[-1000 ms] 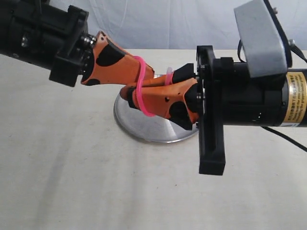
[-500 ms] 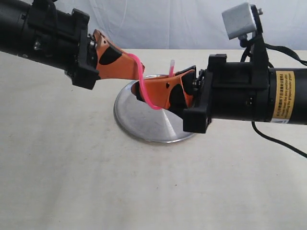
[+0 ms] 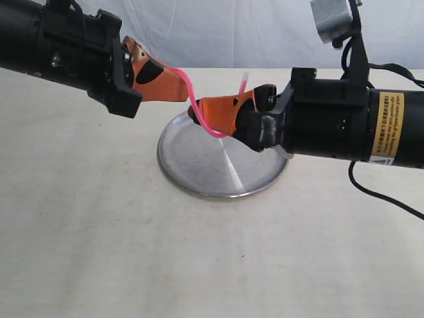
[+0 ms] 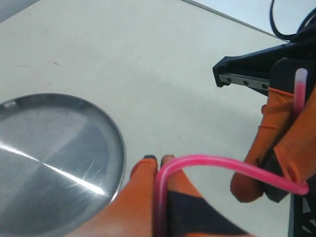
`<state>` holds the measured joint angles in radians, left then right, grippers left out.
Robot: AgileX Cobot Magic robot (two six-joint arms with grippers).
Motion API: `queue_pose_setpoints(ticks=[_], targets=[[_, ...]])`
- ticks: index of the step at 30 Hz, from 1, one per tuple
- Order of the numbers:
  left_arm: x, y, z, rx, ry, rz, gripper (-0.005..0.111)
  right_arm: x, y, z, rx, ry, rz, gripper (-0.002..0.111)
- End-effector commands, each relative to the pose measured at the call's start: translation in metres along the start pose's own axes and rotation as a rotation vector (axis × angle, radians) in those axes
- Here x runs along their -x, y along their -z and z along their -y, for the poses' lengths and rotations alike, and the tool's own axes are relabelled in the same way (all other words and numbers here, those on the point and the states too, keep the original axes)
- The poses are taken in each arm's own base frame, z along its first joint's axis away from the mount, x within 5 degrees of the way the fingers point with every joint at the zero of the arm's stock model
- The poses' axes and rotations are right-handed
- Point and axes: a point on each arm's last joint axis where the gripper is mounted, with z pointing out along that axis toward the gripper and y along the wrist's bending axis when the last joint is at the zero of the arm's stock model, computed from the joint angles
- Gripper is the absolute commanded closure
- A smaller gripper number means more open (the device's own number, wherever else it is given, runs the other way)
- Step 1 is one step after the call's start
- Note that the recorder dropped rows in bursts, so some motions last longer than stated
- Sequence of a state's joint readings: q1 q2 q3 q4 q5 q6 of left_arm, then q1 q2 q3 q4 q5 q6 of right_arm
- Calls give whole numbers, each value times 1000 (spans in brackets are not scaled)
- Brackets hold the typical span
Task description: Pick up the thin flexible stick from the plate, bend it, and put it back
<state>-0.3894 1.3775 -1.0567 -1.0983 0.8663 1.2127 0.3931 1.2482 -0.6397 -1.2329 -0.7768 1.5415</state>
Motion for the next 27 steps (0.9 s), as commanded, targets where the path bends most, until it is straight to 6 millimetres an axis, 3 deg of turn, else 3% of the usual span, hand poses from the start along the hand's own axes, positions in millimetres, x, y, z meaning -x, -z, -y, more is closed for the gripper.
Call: queue_pose_setpoints(ticks=[1, 11, 27], targets=[[5, 1, -18, 146, 42, 55, 107, -6, 0, -9, 62, 13, -46, 109], [-2, 0, -25, 208, 51, -19, 107, -9, -4, 6, -57, -116, -53, 109], [-29, -36, -49, 160, 141, -134, 107, -8, -1, 22, -234, -120, -39, 109]])
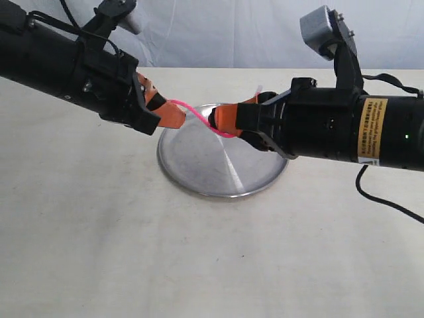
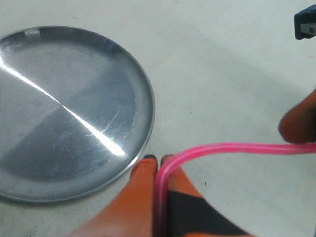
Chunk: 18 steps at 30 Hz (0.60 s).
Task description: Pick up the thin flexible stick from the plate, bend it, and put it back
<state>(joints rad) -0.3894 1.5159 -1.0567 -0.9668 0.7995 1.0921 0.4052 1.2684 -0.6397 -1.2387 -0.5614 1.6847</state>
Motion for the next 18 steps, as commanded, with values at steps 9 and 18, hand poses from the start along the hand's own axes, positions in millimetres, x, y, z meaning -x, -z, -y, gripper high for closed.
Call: queue_pose_setpoints(ticks=[9, 18], targets=[[1, -7, -16, 85, 38, 26, 107, -6, -5, 9, -64, 16, -37, 84], [-1, -7, -19, 115, 28, 5, 107, 0, 0, 13, -136, -33, 22, 62]])
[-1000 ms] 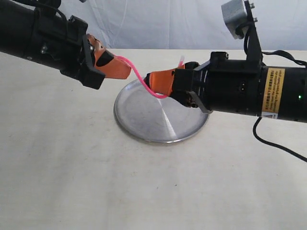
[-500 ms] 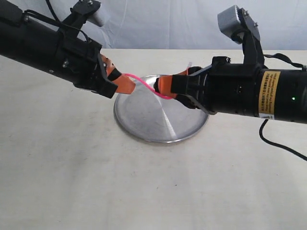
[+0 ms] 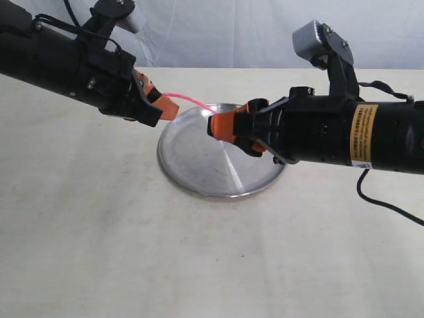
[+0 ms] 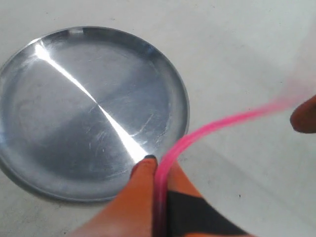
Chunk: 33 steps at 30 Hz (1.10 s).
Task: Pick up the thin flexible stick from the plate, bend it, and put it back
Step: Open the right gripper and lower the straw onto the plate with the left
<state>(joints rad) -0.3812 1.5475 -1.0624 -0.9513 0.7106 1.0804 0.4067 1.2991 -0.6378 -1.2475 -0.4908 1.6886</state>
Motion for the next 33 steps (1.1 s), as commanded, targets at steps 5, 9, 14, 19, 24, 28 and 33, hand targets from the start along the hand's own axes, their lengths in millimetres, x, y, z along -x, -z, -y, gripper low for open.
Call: queue_pose_setpoints(ticks=[5, 9, 14, 19, 24, 28, 33], targets=[[-3, -3, -9, 80, 30, -27, 107, 14, 24, 1, -164, 11, 124, 62], [-6, -12, -16, 95, 55, -33, 107, 21, 40, -1, -241, 30, 190, 62], [-12, -31, -32, 154, 107, -28, 107, 28, 61, -3, -344, 85, 266, 62], [-19, -51, -48, 208, 185, -12, 107, 28, 73, 3, -449, 81, 304, 62], [-17, -68, -58, 190, 202, -20, 107, 17, 73, 12, -492, 73, 274, 62], [-11, -83, -69, 182, 211, -18, 107, 10, 72, 17, -506, 68, 252, 62], [-7, -102, -77, 119, 213, -46, 107, 2, 72, 21, -519, 63, 229, 62]])
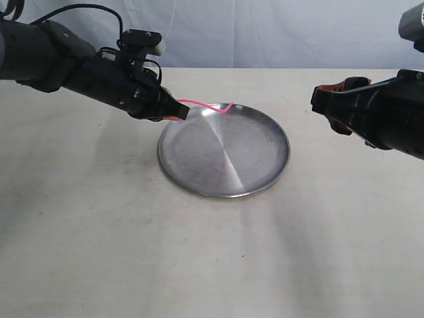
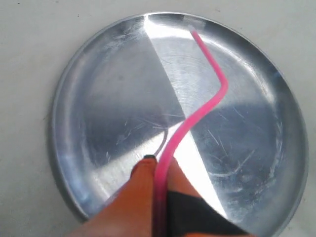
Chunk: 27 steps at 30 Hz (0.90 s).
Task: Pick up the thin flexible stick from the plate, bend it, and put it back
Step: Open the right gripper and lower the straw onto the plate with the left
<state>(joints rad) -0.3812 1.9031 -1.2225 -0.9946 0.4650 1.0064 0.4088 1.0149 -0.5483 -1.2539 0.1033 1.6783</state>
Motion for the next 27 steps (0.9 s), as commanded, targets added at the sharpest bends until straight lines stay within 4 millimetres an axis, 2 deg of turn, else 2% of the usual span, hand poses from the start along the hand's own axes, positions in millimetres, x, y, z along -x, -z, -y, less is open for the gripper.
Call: queue_pose_setpoints(ticks=[1, 9, 16, 18, 20, 23, 27], targets=[[3, -18, -2, -66, 12, -36, 107, -5, 1, 4, -22, 14, -10, 62], [-9, -54, -11, -127, 43, -115, 107, -5, 1, 5, -28, 14, -9, 62], [-10, -59, -11, -143, 84, -114, 106, -5, 1, 5, -28, 14, -9, 62], [-9, -59, -11, -151, 97, -109, 99, -5, 1, 5, -28, 14, -9, 62], [-10, -59, -9, -169, 95, -119, 86, -5, 1, 5, -27, 6, -10, 62], [-12, -58, -6, -198, 95, -136, 58, -5, 1, 5, -27, 6, -10, 62], [-12, -53, 4, -312, 82, -193, 39, -5, 1, 5, -27, 4, -11, 62]])
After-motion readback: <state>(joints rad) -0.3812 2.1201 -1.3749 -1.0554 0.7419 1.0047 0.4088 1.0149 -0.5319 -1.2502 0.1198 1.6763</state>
